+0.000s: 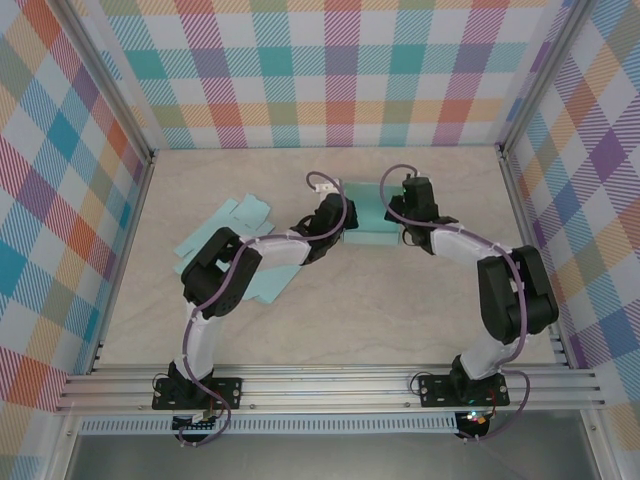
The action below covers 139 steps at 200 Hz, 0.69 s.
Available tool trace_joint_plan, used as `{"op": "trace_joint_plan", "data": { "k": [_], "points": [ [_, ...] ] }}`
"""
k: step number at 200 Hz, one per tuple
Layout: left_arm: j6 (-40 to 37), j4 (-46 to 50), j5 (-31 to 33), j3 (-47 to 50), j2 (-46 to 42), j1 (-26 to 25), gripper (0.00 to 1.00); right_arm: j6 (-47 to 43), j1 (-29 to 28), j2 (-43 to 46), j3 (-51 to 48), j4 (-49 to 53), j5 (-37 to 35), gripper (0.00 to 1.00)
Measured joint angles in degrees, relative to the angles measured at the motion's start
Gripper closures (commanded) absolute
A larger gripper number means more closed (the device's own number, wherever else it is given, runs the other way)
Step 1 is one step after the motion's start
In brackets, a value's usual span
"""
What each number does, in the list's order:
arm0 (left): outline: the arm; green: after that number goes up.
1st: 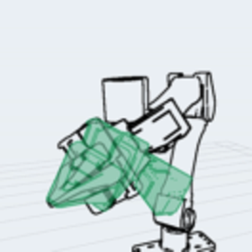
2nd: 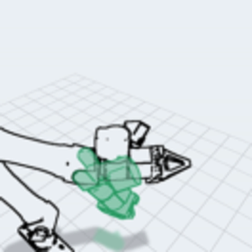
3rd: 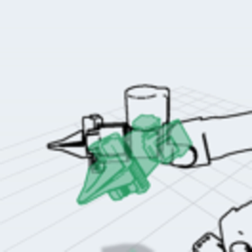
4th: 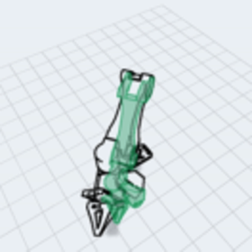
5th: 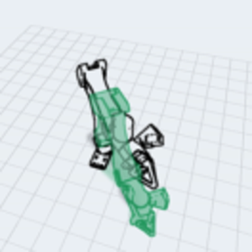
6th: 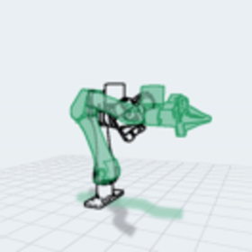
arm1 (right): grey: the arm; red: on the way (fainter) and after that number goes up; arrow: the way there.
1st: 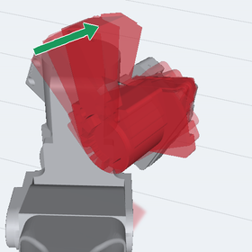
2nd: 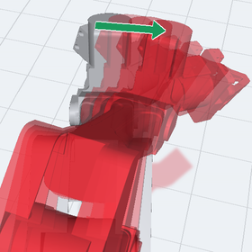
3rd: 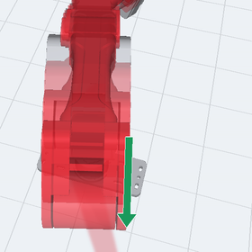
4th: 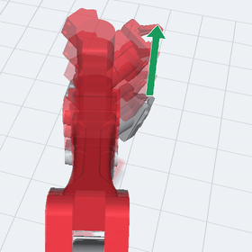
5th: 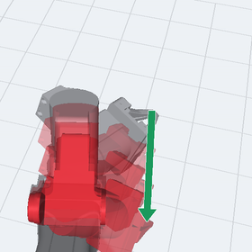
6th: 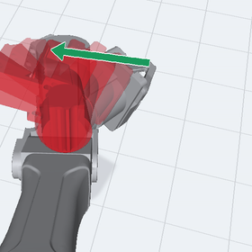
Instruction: Fold the paper box
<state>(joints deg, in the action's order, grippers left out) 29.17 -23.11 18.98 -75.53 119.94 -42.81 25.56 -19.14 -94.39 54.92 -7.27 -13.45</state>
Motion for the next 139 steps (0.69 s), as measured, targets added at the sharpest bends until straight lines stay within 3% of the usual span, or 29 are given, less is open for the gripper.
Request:
{"op": "trace_joint_plan", "data": {
  "k": [58,98,139],
  "points": [
    [0.0,-8.2,-0.7,6.2,-1.5,-0.9,0.97,0.8,-0.9,4.1,-6.5,-4.1,-1.0,0.92],
    [0.0,-8.9,-1.8,9.1,-3.5,-1.2,0.96,0.5,-1.2,5.6,-10.3,-8.0,-0.7,0.92],
    [0.5,-10.0,-4.6,12.6,-5.5,-1.4,0.77,-0.8,-1.2,7.1,-14.7,-12.9,-0.3,0.93]
  ]
}}
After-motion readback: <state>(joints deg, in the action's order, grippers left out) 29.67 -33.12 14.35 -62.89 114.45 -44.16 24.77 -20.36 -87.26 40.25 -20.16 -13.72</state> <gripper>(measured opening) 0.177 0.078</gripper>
